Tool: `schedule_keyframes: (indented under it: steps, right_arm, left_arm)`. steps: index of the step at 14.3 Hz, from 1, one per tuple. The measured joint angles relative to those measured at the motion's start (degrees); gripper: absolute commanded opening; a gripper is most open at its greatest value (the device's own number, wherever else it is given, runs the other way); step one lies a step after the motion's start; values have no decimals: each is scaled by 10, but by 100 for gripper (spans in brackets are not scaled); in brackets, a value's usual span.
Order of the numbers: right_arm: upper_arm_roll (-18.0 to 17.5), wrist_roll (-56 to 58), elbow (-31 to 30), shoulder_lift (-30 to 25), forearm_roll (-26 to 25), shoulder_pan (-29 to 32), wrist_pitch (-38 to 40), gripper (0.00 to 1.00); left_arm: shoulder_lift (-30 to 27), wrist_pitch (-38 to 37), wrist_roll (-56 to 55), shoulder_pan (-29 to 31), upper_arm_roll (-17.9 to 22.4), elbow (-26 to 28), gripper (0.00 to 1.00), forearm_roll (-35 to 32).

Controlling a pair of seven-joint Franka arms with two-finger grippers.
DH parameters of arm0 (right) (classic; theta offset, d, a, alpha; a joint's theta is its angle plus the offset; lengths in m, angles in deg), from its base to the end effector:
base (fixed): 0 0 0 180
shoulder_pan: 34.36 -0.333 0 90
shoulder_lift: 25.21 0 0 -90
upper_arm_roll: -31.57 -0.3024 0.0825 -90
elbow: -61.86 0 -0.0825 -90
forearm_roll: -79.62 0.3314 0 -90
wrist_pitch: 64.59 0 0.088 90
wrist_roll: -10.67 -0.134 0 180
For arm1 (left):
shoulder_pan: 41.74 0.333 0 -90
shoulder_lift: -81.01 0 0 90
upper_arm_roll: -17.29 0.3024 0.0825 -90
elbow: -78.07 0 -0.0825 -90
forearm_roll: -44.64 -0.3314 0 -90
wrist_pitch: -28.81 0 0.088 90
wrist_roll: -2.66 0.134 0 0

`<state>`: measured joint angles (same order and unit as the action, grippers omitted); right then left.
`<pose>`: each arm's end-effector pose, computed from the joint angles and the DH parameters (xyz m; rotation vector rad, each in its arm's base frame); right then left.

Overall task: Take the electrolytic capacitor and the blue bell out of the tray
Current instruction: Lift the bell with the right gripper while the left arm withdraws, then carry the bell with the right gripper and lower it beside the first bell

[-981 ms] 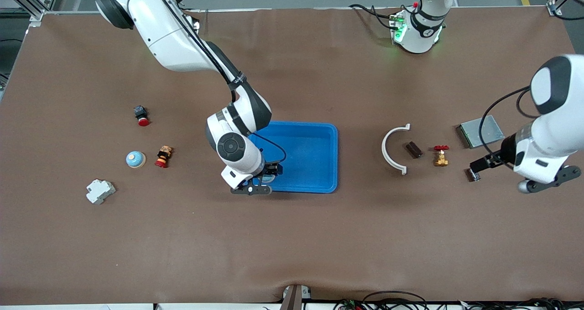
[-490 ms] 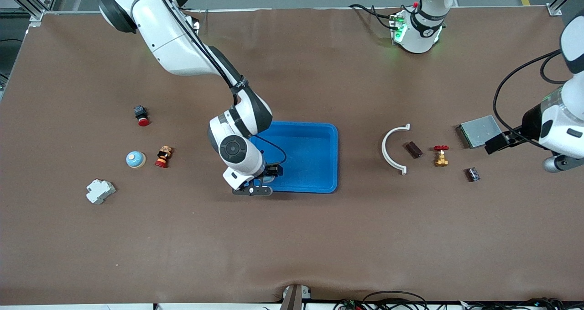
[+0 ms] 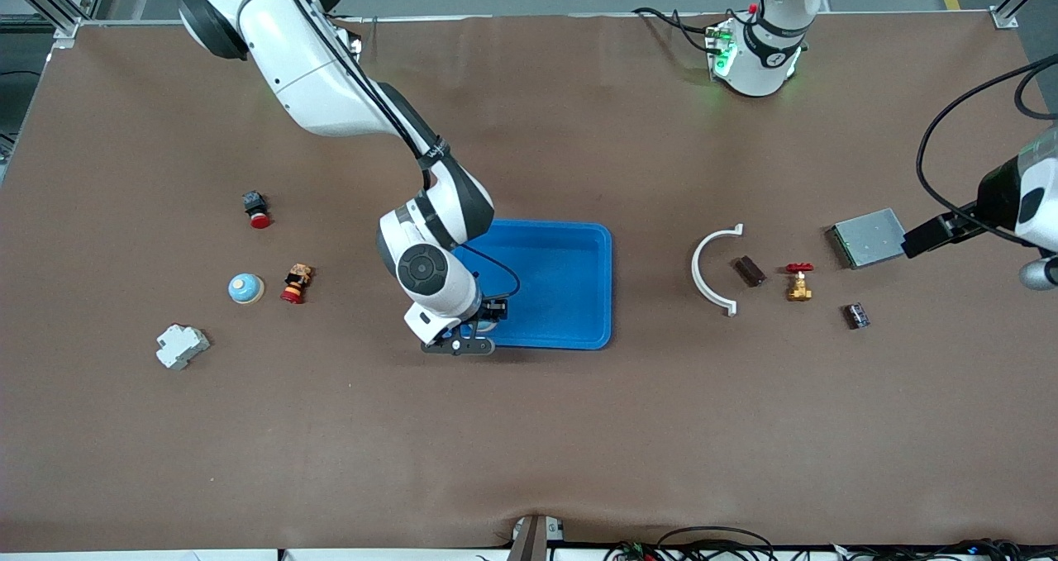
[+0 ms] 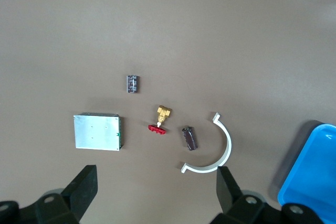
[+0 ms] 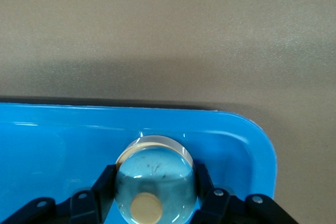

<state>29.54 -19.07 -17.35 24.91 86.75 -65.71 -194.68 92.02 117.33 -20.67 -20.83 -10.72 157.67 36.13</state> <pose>0.5703 0.3770 0.1852 -3.0286 0.0439 0.0803 0.5501 -0.0227 0.5668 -3.0481 -0.4498 -0.0018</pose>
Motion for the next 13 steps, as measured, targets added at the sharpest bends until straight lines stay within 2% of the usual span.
schedule_keyframes:
  steps: [4, 6, 9, 11, 13]
  right_arm:
    - [0, 4, 3, 0, -4, 0, 2, 3]
    - [4, 4, 11, -5, -4, 0, 29, 3]
    - [12, 22, 30, -50, -4, 17, 141, 3]
    - [15, 73, 33, -100, -4, 49, 228, 3]
    - [16, 147, 32, -144, -4, 94, 289, 3]
  left_arm:
    - [-28, -14, 59, -13, 13, 2, 100, 0]
    - [-42, -17, 92, -68, 71, 15, 100, 1]
    - [-68, -17, 111, -138, 144, 44, 100, 22]
    - [-88, -17, 133, -148, 172, 65, 100, 48]
    - [-103, -17, 144, -148, 184, 80, 100, 55]
